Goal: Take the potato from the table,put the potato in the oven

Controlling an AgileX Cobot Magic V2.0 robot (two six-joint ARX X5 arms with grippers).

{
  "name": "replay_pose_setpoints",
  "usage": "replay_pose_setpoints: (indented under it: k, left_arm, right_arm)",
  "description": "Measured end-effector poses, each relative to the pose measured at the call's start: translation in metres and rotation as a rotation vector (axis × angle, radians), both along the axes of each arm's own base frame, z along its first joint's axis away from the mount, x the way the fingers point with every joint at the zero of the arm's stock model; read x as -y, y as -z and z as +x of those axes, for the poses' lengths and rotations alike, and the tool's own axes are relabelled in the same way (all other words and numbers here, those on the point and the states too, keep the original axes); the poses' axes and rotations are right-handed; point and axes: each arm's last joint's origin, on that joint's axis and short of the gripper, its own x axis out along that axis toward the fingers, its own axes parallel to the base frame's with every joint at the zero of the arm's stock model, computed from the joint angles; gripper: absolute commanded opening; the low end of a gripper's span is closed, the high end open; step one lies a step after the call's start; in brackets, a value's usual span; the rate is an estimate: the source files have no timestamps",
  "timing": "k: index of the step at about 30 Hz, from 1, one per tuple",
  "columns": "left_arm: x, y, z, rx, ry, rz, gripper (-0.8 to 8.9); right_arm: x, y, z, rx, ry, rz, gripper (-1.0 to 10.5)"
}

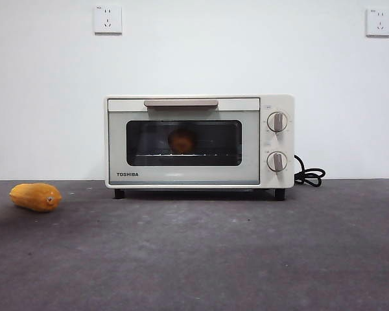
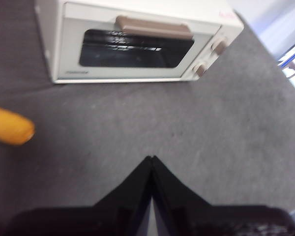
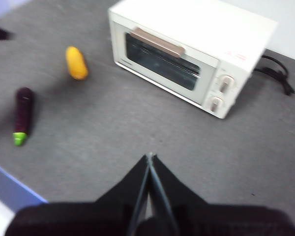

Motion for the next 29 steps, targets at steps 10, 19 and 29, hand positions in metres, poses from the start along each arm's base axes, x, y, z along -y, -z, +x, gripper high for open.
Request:
replay_pose_setpoints:
  k: [10, 19, 29]
  left_arm:
    - [-0.014, -0.015, -0.070, 0.125, 0.002, 0.012, -0.04]
    - [-0.012, -0.013, -0.061, 0.095, 0.002, 0.018, -0.04]
    - [-0.007, -0.004, -0.036, 0.006, 0.008, 0.036, -0.04]
  right_arm:
    - [-0.010, 0.003, 0.008, 0.011, 0.043, -0.049, 0.0]
    - [-0.011, 0.004, 0.008, 0.009, 0.043, -0.053, 0.0]
    - [-0.012, 0.004, 0.009, 0.008, 0.043, -0.055, 0.0]
